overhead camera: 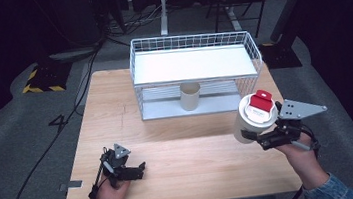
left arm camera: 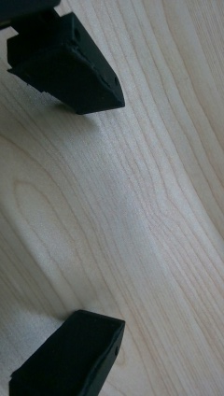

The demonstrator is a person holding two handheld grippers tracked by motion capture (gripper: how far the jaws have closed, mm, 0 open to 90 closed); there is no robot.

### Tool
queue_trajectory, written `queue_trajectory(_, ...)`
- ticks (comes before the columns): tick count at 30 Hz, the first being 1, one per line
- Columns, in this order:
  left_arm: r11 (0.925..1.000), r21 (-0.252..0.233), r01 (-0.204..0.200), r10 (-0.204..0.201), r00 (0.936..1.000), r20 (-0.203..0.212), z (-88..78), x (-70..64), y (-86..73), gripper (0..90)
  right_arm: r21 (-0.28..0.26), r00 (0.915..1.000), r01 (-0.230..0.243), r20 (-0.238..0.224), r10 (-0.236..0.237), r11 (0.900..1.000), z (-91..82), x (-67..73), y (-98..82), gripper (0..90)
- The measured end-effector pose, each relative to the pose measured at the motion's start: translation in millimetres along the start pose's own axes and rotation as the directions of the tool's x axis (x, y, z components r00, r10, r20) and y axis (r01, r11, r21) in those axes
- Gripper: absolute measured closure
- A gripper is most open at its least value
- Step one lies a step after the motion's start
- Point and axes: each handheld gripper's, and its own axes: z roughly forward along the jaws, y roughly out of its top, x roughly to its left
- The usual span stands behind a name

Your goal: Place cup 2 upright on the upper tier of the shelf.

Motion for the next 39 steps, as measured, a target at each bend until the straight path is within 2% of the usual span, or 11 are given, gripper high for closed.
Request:
queue_trajectory(18, 1.0, 0.0, -0.001, 0.001, 1.0, 0.001, 0.0, 0.1, 0.1, 0.3, -0.005, 0.9998, 0.013, 0.014, -0.013, 1.0, 17.1, -23.4, 48.1, 8.9)
queue_trajectory(25, 1.0, 0.0, 0.0, 0.0, 1.0, 0.001, 0.0, 0.1, 0.1, 0.3, -0.008, 0.9998, 0.002, 0.019, -0.002, 1.0, 26.6, -34.1, 68.1, 8.9)
queue_trajectory(39, 1.0, 0.0, -0.006, 0.006, 1.0, 0.005, 0.5, 0.7, 0.5, 0.2, -0.004, 0.9992, -0.008, 0.039, 0.008, 1.0, 60.8, -60.0, 106.9, 8.9)
